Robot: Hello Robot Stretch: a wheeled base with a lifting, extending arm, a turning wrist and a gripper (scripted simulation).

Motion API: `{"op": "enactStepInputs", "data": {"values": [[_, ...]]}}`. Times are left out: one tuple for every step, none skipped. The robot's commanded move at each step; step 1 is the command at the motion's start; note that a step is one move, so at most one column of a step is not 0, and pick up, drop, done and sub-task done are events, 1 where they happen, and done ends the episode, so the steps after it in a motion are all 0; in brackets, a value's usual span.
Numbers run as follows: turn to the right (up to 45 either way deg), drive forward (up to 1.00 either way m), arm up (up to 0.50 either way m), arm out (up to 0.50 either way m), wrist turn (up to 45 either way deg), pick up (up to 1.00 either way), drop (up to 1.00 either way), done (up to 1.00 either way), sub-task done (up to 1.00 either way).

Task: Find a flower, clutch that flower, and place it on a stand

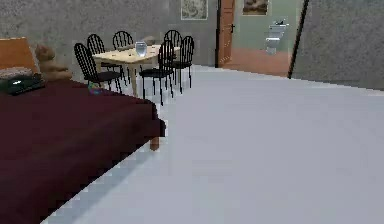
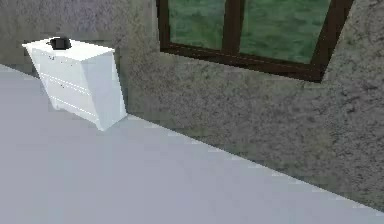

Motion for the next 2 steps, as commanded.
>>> {"op": "enactStepInputs", "data": {"values": [[12.0, 0.00, 0.00, 0.00, 0.0, 0.00, 0.00, 0.00, 0.00], [0.0, 1.00, 0.00, 0.00, 0.0, 0.00, 0.00, 0.00, 0.00]]}}
